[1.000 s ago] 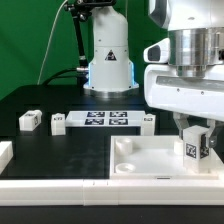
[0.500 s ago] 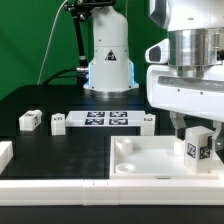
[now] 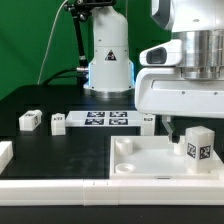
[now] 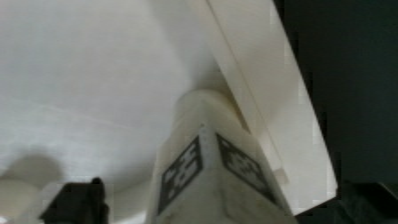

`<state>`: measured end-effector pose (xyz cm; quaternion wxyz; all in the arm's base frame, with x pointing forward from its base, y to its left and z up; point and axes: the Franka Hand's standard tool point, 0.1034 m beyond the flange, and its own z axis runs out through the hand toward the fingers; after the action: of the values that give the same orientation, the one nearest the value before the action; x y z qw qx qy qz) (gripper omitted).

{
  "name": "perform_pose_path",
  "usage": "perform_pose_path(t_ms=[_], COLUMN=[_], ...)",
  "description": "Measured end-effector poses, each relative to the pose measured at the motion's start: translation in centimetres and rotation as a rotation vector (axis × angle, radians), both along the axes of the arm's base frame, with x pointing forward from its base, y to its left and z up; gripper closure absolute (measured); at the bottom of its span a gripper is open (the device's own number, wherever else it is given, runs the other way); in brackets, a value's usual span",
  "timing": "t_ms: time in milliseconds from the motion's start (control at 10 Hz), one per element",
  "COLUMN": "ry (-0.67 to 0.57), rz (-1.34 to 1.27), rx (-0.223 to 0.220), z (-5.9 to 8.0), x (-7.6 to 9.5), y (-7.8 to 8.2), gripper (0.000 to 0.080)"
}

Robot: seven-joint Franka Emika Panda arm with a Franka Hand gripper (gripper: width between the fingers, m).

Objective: Assemble one leg

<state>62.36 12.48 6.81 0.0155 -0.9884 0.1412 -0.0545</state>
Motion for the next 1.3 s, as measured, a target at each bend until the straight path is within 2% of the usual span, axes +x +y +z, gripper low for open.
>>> perform_pose_path(t_ms=[100,400,600,700,800,900,1000,1300], ry=[-0.002,-0.008,-0.008,-0.008,-0.007,-0.007,-0.007,-0.002], rz=[0.129,0.369,0.409,0.408,0.386,0.372,0.361,-0.036], rx=[-0.024,-0.055,-0.059,-0.059,-0.055,-0.054,-0.052,0.004], z=[0.06,0.27,0.24,0.20,0.18,0.16,0.16,0.15], x=[0.05,0.21,0.22,0.20,0.19,0.19,0.19,0.20], y=[-0.01,-0.23,-0.32,-0.32,-0.31,-0.32,-0.30,-0.37], gripper=[0.0150,0.0150,0.0150,0.0282,0.0282,0.0422,0.0511,0.0511])
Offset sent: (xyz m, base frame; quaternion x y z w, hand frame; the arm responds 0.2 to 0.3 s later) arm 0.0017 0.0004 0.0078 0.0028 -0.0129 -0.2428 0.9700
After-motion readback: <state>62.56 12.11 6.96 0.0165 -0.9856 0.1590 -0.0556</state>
